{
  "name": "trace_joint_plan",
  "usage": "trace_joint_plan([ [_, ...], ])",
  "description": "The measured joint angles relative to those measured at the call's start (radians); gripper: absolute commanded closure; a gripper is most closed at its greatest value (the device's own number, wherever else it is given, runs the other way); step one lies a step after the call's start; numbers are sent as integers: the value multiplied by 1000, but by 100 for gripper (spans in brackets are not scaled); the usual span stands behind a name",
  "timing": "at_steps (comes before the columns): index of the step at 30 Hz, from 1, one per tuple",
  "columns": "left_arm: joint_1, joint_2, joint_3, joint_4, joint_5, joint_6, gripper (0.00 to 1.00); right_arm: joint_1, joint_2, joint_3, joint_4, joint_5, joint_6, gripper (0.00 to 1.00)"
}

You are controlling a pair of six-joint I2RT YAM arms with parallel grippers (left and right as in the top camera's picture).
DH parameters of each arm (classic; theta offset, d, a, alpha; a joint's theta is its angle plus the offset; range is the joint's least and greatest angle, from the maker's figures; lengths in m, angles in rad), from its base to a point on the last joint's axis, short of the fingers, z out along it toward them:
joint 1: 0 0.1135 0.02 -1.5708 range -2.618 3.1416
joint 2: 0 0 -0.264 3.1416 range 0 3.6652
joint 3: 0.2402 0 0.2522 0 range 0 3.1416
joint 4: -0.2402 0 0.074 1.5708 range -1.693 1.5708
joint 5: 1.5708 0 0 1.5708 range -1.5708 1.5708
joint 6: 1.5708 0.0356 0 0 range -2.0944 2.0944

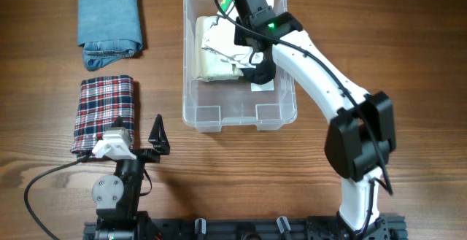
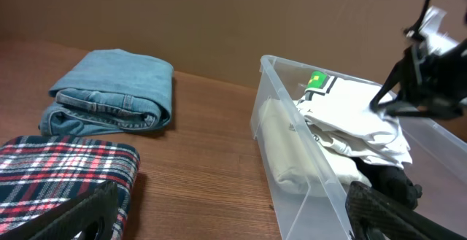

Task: Pack container
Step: 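Lower the white shirt onto the bin's upper garments and release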

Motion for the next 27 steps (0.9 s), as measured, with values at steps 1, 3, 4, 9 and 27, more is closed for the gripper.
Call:
trace_joint_plan([
  [1, 0, 0, 0, 0, 0, 0, 0, 0, 12, 0, -2, 3, 3, 80],
  [3, 0, 0, 0, 0, 0, 0, 0, 0, 25, 0, -9, 8, 9, 94],
  [4, 0, 0, 0, 0, 0, 0, 0, 0, 26, 0, -9, 8, 13, 96],
  [9, 0, 0, 0, 0, 0, 0, 0, 0, 26, 0, -10, 11, 18, 96],
  [27, 0, 0, 0, 0, 0, 0, 0, -35, 5, 11, 205, 37, -20, 94],
])
